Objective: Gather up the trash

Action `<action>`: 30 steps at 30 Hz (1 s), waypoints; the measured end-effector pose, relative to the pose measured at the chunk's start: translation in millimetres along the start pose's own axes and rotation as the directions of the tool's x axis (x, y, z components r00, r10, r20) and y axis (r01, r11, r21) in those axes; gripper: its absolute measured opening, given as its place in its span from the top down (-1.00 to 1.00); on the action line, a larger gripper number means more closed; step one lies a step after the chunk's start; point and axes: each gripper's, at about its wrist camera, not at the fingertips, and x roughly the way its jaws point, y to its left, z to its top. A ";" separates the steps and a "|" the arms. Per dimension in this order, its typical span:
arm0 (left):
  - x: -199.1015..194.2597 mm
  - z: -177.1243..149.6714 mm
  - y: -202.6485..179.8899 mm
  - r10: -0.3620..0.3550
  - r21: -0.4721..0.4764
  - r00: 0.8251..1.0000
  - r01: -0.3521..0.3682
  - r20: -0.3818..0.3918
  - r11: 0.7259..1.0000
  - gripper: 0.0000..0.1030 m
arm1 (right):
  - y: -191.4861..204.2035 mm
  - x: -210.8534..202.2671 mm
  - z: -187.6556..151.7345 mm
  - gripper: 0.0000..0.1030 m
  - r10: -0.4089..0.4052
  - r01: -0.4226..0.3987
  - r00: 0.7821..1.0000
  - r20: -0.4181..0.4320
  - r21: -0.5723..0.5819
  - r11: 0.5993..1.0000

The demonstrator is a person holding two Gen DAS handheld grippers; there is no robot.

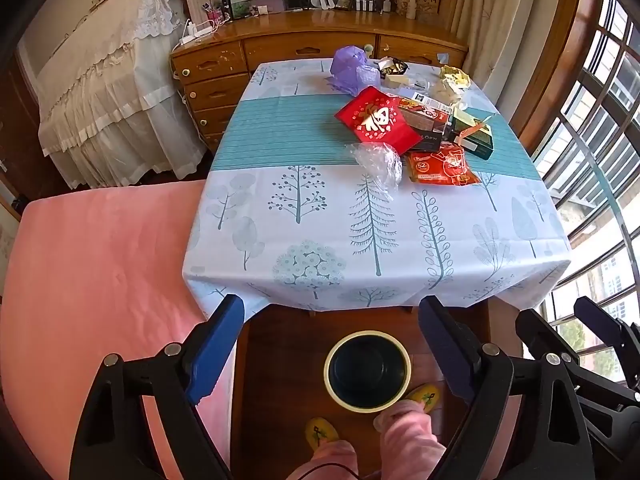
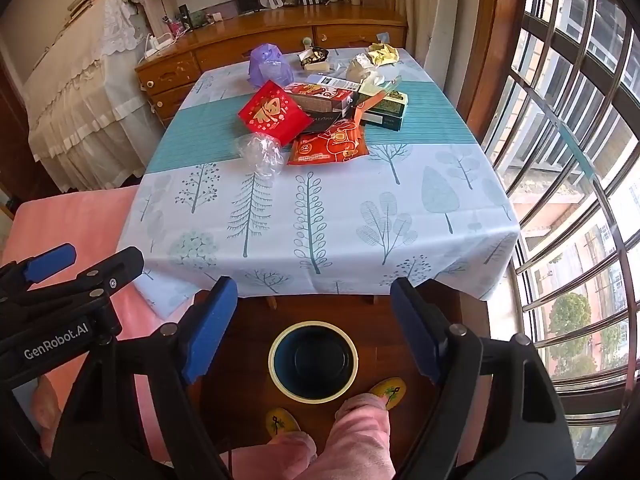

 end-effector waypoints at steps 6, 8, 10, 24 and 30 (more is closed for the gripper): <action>-4.0 -3.9 0.4 -0.010 0.000 1.000 0.010 -0.004 1.000 -0.67 | 0.7 1.4 -4.3 -0.49 0.005 -0.006 1.000 -0.001 -0.002 1.000; -3.5 -4.5 0.8 -0.015 -0.001 1.000 0.015 -0.005 1.000 -0.66 | 0.4 1.4 -3.6 -0.48 0.007 -0.007 1.000 -0.002 -0.001 1.000; -3.8 -4.0 0.6 -0.012 0.000 1.000 0.012 -0.005 1.000 -0.66 | -3.7 0.4 -6.0 -0.48 0.014 -0.014 1.000 -0.002 0.000 1.000; -6.7 -5.3 5.2 -0.025 0.003 1.000 0.025 -0.010 1.000 -0.59 | -0.6 -0.3 -8.3 -0.47 0.019 -0.019 1.000 -0.003 0.001 1.000; -7.7 -3.0 7.3 -0.026 0.004 1.000 0.026 -0.004 1.000 -0.57 | 3.7 -0.5 -9.7 -0.45 0.011 -0.011 1.000 0.005 -0.010 1.000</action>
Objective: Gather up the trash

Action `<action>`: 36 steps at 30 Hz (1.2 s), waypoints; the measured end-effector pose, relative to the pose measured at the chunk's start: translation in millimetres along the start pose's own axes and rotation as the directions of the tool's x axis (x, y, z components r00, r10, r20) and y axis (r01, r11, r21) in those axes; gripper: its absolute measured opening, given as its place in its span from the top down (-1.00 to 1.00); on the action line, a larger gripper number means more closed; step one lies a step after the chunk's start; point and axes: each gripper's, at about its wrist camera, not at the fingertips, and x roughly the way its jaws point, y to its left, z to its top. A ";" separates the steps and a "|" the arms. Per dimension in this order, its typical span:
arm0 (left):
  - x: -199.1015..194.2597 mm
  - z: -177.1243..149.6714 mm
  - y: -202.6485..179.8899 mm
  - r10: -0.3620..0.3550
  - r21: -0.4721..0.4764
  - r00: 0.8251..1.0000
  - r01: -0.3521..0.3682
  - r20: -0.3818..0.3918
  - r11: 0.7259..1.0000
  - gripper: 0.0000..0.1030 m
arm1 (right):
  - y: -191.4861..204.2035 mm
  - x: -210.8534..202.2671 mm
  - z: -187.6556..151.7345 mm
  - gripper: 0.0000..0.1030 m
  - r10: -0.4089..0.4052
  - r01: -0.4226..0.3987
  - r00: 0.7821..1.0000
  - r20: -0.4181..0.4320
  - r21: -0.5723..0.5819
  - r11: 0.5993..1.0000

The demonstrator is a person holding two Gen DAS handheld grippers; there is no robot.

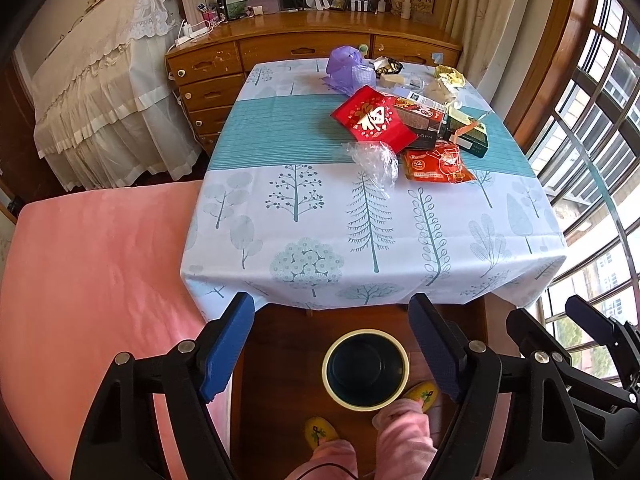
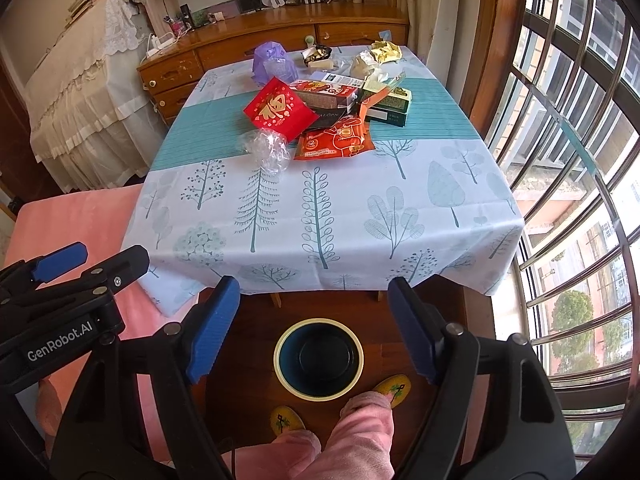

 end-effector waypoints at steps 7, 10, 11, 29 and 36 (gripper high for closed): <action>-1.0 2.6 2.9 -0.004 -0.002 1.000 0.004 0.009 1.000 -0.57 | 2.2 -1.4 0.1 -0.43 -0.001 0.001 1.000 0.000 -0.001 1.000; -1.1 2.7 3.3 -0.002 0.001 1.000 0.002 0.010 1.000 -0.57 | 1.8 -1.4 0.3 -0.41 -0.001 0.001 1.000 0.000 0.000 1.000; -1.7 2.9 3.8 0.000 0.003 1.000 0.000 0.014 1.000 -0.56 | 1.9 -1.5 0.1 -0.40 -0.001 0.001 1.000 0.001 0.000 1.000; -20.1 0.8 12.2 0.003 0.020 0.998 -0.004 0.063 1.000 -0.52 | 14.8 -18.6 0.8 -0.38 0.000 -0.001 0.999 0.036 0.011 1.000; -36.8 -3.9 17.7 0.005 0.023 0.995 -0.007 0.096 1.000 -0.52 | 19.7 -31.1 -2.5 -0.38 0.005 -0.006 0.998 0.063 0.013 1.000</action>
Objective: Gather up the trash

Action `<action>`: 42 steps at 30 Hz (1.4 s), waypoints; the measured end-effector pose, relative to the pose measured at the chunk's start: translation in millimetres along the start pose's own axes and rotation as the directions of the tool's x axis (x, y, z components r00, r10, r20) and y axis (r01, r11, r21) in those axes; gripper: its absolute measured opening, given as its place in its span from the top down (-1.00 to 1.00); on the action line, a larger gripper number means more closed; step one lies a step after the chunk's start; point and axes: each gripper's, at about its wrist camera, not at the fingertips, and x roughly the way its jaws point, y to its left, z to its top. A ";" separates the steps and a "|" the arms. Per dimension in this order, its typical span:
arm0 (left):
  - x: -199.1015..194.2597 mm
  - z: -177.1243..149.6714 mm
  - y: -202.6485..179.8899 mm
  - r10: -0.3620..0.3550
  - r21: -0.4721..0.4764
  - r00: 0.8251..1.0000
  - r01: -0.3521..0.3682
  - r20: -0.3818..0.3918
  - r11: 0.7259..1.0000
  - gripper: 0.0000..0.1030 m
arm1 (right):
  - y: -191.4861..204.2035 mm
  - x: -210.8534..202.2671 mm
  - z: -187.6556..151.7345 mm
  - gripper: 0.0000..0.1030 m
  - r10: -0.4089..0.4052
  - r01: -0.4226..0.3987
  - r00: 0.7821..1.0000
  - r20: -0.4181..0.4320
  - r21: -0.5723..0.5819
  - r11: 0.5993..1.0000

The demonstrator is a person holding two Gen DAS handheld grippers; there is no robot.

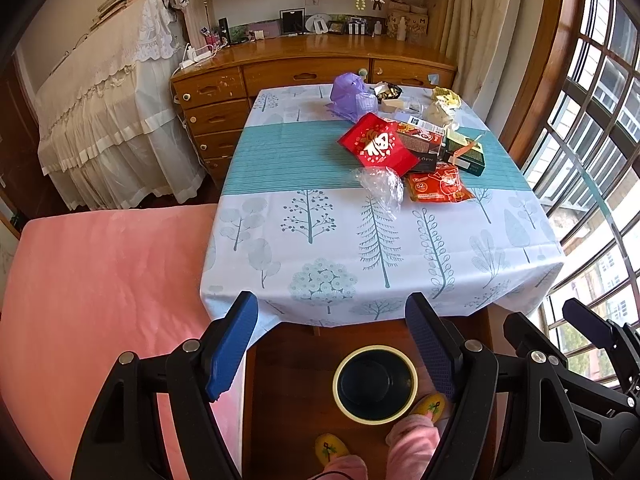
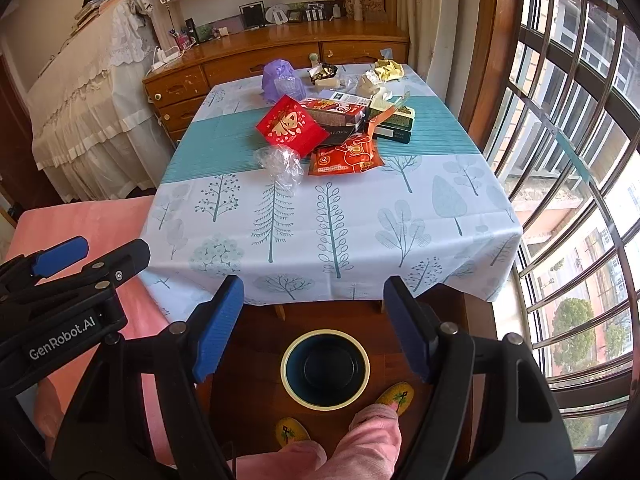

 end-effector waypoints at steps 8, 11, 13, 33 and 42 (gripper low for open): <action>-24.1 10.9 2.3 -0.005 -0.019 0.999 0.006 0.049 1.000 -0.52 | 1.5 -16.5 12.5 -0.38 0.005 -0.005 1.000 0.031 -0.007 1.000; -30.7 20.1 -2.4 -0.006 -0.033 0.997 0.008 0.072 0.999 -0.52 | -1.0 -24.7 23.7 -0.38 0.003 -0.002 0.998 0.057 -0.027 1.000; -32.1 28.4 -8.7 -0.014 -0.041 0.997 0.018 0.081 0.999 -0.52 | -6.5 -28.0 31.5 -0.38 0.003 0.000 0.998 0.069 -0.038 0.999; 112.7 134.5 -90.0 -0.019 -0.123 0.992 0.004 -0.121 0.992 -0.37 | -129.6 111.8 141.3 -0.38 0.103 -0.104 0.993 -0.065 -0.010 0.995; 196.8 156.1 -77.6 0.013 -0.180 0.983 -0.047 -0.186 0.983 -0.37 | -145.9 246.3 168.7 -0.38 0.257 -0.248 0.938 -0.234 0.066 0.966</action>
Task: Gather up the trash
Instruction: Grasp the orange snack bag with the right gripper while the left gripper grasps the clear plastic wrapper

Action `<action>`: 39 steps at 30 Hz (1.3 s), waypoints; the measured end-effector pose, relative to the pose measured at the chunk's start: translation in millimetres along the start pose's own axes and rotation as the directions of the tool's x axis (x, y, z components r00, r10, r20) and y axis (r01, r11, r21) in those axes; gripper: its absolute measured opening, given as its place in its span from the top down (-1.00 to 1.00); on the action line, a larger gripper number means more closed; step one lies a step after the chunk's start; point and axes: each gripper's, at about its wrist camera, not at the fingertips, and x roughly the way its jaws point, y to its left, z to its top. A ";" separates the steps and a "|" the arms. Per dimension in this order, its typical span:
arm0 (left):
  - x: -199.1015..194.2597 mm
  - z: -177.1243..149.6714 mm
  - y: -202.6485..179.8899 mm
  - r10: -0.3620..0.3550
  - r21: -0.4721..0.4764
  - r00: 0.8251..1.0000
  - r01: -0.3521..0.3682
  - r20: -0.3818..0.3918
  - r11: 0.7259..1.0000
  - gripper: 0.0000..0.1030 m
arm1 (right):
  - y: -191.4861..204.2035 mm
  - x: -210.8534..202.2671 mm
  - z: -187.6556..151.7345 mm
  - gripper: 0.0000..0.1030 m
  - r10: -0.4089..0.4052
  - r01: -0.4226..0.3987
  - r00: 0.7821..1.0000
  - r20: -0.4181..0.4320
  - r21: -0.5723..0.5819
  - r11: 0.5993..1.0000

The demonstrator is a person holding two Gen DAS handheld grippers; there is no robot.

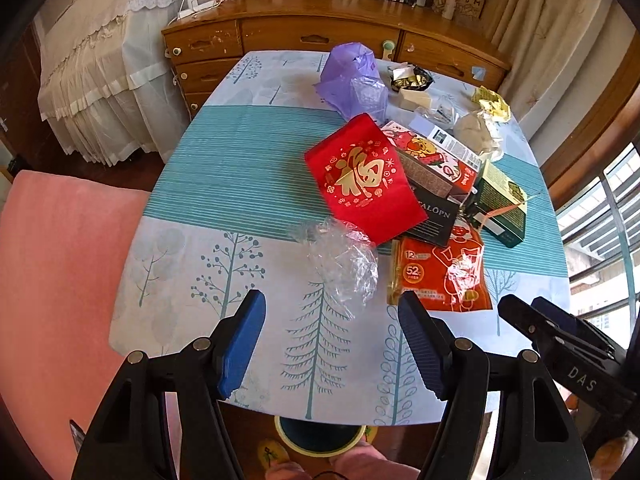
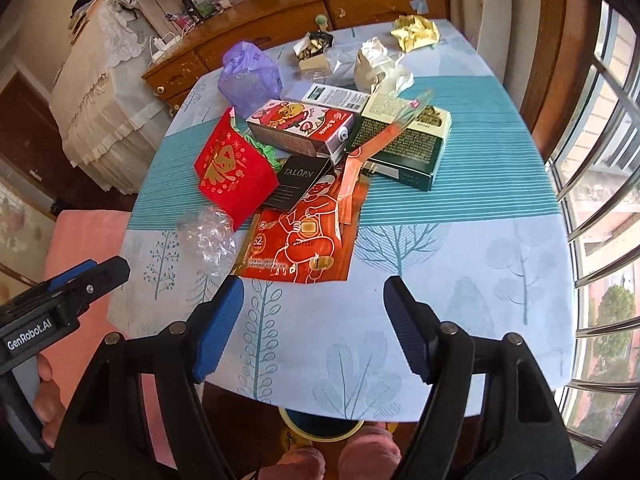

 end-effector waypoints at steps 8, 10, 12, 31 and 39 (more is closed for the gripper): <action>45.4 20.5 9.8 -0.002 -0.044 0.998 -0.001 -0.065 0.999 -0.37 | -35.1 71.1 26.3 -0.38 0.140 -0.125 0.986 -0.090 0.151 0.981; 54.5 25.1 12.7 -0.016 -0.059 0.996 0.011 -0.082 0.998 -0.37 | -35.3 81.3 26.8 -0.38 0.173 -0.153 0.980 -0.099 0.180 0.972; 63.0 28.6 14.2 -0.028 -0.070 0.994 0.021 -0.101 0.997 -0.37 | -36.4 91.8 28.0 -0.35 0.201 -0.177 0.974 -0.103 0.210 0.962; 107.9 45.9 -1.6 -0.057 -0.025 0.984 0.054 -0.167 0.998 0.31 | -25.5 89.7 31.7 0.89 0.285 -0.265 0.957 -0.054 0.239 0.934; 78.2 28.9 8.5 -0.027 -0.012 0.991 0.025 -0.131 1.000 0.38 | -12.0 44.5 23.6 0.97 0.247 -0.244 0.969 -0.006 0.131 0.961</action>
